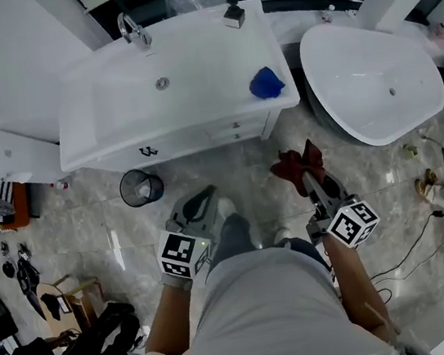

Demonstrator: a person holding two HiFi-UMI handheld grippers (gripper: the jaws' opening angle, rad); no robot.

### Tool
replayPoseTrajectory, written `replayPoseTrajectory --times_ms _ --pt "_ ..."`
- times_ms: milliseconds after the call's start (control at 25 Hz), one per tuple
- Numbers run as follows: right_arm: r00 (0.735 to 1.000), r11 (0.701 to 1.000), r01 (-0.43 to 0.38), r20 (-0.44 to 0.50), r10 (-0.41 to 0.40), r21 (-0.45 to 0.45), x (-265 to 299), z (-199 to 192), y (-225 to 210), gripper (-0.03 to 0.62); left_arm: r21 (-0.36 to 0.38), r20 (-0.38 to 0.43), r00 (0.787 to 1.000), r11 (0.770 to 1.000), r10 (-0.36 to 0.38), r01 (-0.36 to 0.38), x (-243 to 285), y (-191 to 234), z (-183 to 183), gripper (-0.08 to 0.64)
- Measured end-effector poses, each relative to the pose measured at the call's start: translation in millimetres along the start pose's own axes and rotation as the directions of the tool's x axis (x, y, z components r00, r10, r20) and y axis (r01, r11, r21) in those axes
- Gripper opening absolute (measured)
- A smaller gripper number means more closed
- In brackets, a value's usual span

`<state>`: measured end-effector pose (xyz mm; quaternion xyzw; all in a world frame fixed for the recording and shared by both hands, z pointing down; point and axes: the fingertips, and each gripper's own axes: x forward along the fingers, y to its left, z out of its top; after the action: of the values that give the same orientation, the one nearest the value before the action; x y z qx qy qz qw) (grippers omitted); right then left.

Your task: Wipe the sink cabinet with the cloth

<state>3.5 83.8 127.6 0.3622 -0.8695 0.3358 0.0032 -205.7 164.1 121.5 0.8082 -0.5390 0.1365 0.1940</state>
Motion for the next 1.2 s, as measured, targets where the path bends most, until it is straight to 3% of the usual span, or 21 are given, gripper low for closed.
replayPoseTrajectory --times_ms 320,680,1040,1200 --pt "0.993 0.992 0.118 -0.004 -0.118 0.048 71.3 -5.0 0.9 0.094 0.025 -0.064 0.99 0.992 -0.124 0.125 40.5 78.3 4.4 0.012" --pt "0.981 0.983 0.173 -0.094 -0.168 0.052 104.4 -29.0 -36.4 0.094 0.065 -0.175 0.97 0.981 -0.168 0.182 75.8 101.1 -1.7 0.012" --pt "0.964 0.972 0.234 -0.131 -0.23 0.014 145.8 -58.2 -113.5 0.094 0.23 -0.332 0.93 0.943 -0.157 0.241 137.3 92.7 -7.2 0.012" --pt "0.948 0.955 0.295 -0.125 -0.293 -0.007 162.0 -79.1 -153.2 0.094 0.307 -0.39 0.91 0.912 -0.14 0.272 174.9 90.5 -15.3 0.014"
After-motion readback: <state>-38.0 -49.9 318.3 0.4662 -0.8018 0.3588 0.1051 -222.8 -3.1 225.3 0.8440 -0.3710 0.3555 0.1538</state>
